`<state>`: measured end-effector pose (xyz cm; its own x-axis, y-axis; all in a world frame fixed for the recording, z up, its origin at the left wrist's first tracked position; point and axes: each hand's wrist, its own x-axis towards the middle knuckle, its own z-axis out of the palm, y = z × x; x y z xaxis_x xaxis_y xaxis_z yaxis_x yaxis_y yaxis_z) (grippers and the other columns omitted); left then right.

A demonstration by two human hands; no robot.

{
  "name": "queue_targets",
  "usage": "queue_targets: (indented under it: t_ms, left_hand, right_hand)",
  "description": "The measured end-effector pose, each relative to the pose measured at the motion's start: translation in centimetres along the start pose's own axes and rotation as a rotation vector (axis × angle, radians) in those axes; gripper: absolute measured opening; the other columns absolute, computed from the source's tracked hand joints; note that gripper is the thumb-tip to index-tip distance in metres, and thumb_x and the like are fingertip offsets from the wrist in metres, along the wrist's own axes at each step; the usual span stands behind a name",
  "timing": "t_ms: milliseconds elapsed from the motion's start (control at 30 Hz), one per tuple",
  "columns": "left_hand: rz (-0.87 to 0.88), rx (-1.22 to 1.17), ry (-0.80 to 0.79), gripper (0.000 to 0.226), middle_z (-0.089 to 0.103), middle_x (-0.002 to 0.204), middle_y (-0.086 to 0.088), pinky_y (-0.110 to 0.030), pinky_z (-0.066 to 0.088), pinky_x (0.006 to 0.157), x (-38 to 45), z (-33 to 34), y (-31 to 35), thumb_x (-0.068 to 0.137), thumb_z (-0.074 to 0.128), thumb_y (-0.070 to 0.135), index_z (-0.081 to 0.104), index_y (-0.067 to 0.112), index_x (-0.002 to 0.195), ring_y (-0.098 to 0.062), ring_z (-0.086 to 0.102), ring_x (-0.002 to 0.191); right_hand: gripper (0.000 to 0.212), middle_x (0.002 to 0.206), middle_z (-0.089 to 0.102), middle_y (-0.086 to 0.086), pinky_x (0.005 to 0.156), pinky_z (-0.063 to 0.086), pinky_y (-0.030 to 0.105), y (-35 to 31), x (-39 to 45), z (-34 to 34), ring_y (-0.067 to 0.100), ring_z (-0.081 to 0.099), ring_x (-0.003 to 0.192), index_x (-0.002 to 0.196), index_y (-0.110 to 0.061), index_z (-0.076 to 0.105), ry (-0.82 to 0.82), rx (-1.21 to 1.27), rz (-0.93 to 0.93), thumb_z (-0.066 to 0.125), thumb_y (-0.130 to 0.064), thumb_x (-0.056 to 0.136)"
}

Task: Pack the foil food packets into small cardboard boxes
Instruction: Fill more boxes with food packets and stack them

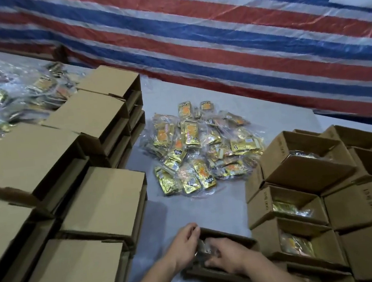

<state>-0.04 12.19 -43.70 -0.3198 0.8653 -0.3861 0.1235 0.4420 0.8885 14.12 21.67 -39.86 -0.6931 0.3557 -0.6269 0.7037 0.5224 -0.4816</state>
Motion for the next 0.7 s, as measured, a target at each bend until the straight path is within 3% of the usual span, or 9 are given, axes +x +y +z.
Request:
queue_targets:
  t_ms: [133, 267, 333, 367, 433, 500, 533, 600, 700]
  left_hand:
    - [-0.011, 0.042, -0.006, 0.018, 0.059, 0.105, -0.002, -0.031, 0.043, 0.098, 0.4, 0.1, -0.7, 0.102, 0.042, 0.04, 0.056, 0.028, 0.102, -0.013, 0.056, 0.101]
    - [0.001, 0.063, -0.017, 0.017, 0.059, 0.107, 0.0, -0.03, 0.043, 0.097, 0.5, 0.1, -0.9, 0.102, 0.042, 0.042, 0.055, 0.031, 0.1, -0.014, 0.056, 0.102]
    - [-0.007, 0.059, -0.006, 0.018, 0.06, 0.111, 0.002, -0.026, 0.042, 0.094, 0.6, 0.1, -0.9, 0.102, 0.041, 0.043, 0.055, 0.032, 0.104, -0.012, 0.056, 0.103]
    - [-0.013, 0.055, -0.006, 0.019, 0.06, 0.111, 0.002, -0.025, 0.042, 0.091, 0.7, 0.1, -0.9, 0.101, 0.041, 0.044, 0.055, 0.032, 0.105, -0.012, 0.056, 0.103]
    - [-0.013, 0.047, -0.01, 0.019, 0.059, 0.103, 0.004, -0.025, 0.042, 0.084, 0.7, 0.1, -0.7, 0.101, 0.041, 0.046, 0.055, 0.033, 0.101, -0.011, 0.056, 0.096]
    - [-0.004, 0.05, -0.001, 0.019, 0.057, 0.094, 0.006, -0.025, 0.043, 0.08, 0.7, 0.1, -0.5, 0.102, 0.041, 0.044, 0.055, 0.031, 0.1, -0.009, 0.055, 0.089]
    - [-0.001, 0.053, 0.004, 0.02, 0.057, 0.093, 0.006, -0.025, 0.042, 0.08, 0.7, 0.0, -0.4, 0.102, 0.04, 0.043, 0.055, 0.03, 0.1, -0.009, 0.054, 0.088]
    - [0.002, 0.063, 0.003, 0.021, 0.057, 0.096, 0.005, -0.026, 0.041, 0.082, 0.7, 0.0, -0.4, 0.102, 0.04, 0.043, 0.055, 0.029, 0.1, -0.01, 0.055, 0.091]
    - [0.019, 0.078, -0.001, 0.021, 0.054, 0.09, 0.006, -0.028, 0.041, 0.084, 0.5, 0.1, -0.4, 0.103, 0.039, 0.041, 0.055, 0.028, 0.097, -0.011, 0.053, 0.089]
  right_hand:
    - [0.062, 0.136, 0.057, -0.01, 0.105, 0.038, 0.021, -0.1, 1.0, 0.9, 0.01, 0.052, 0.125, 0.143, -0.025, 0.045, -0.053, 0.013, 0.065, 0.072, -0.028, 0.088]
    - [0.053, 0.13, 0.06, -0.016, 0.102, 0.038, 0.01, -0.2, -0.1, 0.2, -0.006, 0.054, 0.117, 0.138, -0.024, 0.054, -0.031, 0.13, 0.036, 0.07, -0.032, 0.088]
    - [0.043, 0.118, 0.059, -0.026, 0.091, 0.035, -0.002, 0.2, -1.1, -0.6, -0.026, 0.05, 0.102, 0.133, -0.027, 0.06, 0.02, 0.147, 0.057, 0.065, -0.034, 0.091]
    - [0.039, 0.115, 0.059, -0.027, 0.085, 0.033, -0.003, 0.5, -1.6, -0.9, -0.026, 0.049, 0.1, 0.131, -0.029, 0.062, 0.052, 0.113, 0.074, 0.062, -0.036, 0.092]
    - [0.028, 0.11, 0.064, -0.02, 0.08, 0.037, 0.01, 1.3, -2.0, -1.3, -0.005, 0.057, 0.107, 0.118, -0.032, 0.067, 0.09, -0.017, 0.142, 0.055, -0.041, 0.094]
    - [0.027, 0.104, 0.067, -0.007, 0.076, 0.038, 0.02, 1.1, -1.7, -1.3, 0.016, 0.062, 0.109, 0.096, -0.026, 0.067, 0.017, -0.04, 0.209, 0.048, -0.044, 0.098]
    - [0.033, 0.112, 0.068, -0.001, 0.081, 0.04, 0.021, 0.7, -1.3, -0.9, 0.02, 0.06, 0.116, 0.099, -0.024, 0.068, -0.048, -0.02, 0.229, 0.042, -0.046, 0.101]
    - [0.047, 0.145, 0.053, 0.004, 0.107, 0.032, 0.024, 0.2, -0.2, 0.2, 0.02, 0.044, 0.138, 0.135, -0.025, 0.059, -0.13, 0.019, 0.25, 0.031, -0.047, 0.105]
    - [0.052, 0.158, 0.037, 0.001, 0.114, 0.021, 0.028, -0.1, 0.7, 1.1, 0.019, 0.032, 0.145, 0.151, -0.03, 0.039, -0.129, 0.027, 0.279, 0.02, -0.047, 0.107]
